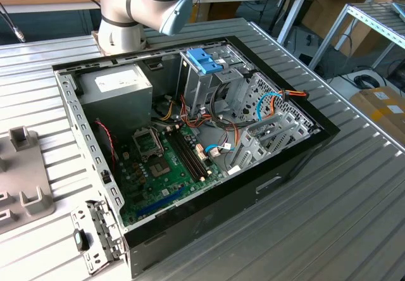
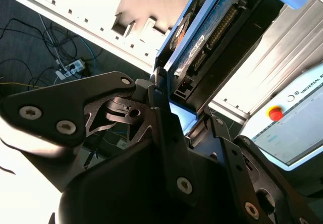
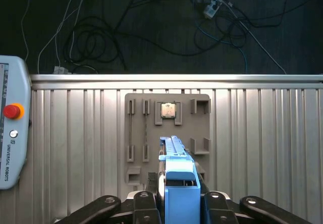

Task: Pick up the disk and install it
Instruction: 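Pick up the disk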

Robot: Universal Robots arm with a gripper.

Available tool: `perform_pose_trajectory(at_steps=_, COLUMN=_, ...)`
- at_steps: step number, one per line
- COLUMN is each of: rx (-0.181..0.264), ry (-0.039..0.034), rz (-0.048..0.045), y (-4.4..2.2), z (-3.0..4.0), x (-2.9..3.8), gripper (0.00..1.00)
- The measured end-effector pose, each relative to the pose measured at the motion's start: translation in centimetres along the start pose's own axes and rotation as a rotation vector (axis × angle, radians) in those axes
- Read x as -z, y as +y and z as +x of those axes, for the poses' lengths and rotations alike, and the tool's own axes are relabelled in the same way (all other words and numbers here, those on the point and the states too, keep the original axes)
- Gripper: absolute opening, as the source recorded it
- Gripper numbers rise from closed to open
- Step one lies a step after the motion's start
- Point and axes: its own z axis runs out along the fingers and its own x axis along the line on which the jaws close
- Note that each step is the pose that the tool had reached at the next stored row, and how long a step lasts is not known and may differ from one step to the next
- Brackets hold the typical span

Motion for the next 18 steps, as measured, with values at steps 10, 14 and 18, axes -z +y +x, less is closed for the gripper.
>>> perform_pose_trajectory(at_steps=10, rx=0.0, ry=0.0001, rz=-0.0001, y=-0.18, z=0.0, x=0.01, gripper=0.37)
perform_pose_trajectory(at_steps=14, rx=0.0, ry=0.0001, rz=-0.0001, y=-0.26, z=0.0, x=0.0, gripper=0.37)
perform_pose_trajectory(at_steps=18, rx=0.0, ry=0.0001, rz=0.0, y=-0.34, z=0.0, x=0.0, gripper=0.37)
